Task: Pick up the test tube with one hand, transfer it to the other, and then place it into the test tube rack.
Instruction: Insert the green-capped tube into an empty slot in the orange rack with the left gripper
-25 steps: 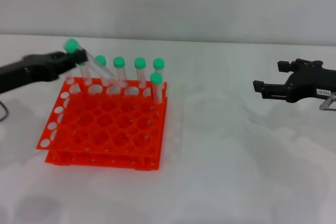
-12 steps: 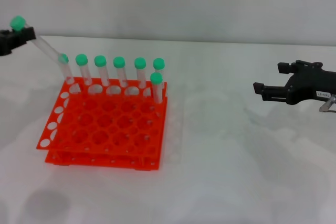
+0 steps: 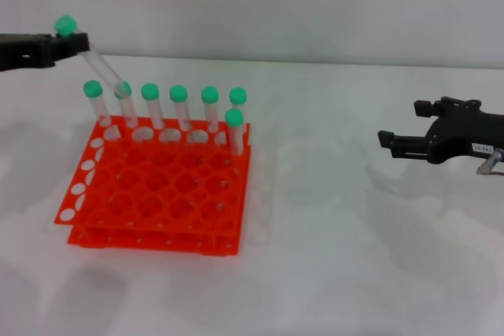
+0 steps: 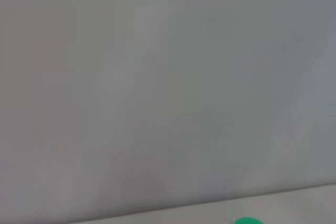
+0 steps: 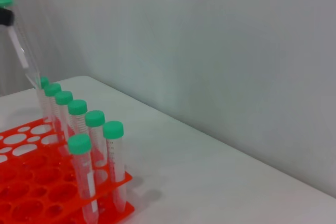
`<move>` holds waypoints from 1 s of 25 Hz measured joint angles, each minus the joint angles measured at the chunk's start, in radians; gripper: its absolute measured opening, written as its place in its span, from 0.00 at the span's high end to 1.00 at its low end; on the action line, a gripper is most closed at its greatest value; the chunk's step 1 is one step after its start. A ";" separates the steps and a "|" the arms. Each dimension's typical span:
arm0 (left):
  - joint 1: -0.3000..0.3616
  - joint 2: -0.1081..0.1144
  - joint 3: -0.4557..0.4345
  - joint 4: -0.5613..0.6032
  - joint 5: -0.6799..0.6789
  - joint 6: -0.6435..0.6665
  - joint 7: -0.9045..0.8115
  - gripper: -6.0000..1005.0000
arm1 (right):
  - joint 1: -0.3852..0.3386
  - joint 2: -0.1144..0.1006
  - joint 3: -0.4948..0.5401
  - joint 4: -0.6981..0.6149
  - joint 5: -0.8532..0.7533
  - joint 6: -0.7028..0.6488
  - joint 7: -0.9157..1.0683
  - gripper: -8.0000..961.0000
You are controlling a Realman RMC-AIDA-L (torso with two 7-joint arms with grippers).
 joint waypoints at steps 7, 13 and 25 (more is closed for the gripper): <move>-0.019 0.000 0.000 0.019 0.042 0.028 -0.017 0.71 | 0.007 0.000 0.009 0.001 -0.006 -0.022 -0.008 0.11; -0.060 0.001 0.000 0.100 0.117 0.012 -0.012 0.71 | 0.005 0.000 0.010 0.000 -0.005 -0.023 -0.012 0.11; -0.130 0.005 0.001 0.249 0.217 -0.104 -0.007 0.71 | -0.004 -0.002 0.014 0.000 -0.003 -0.023 -0.012 0.11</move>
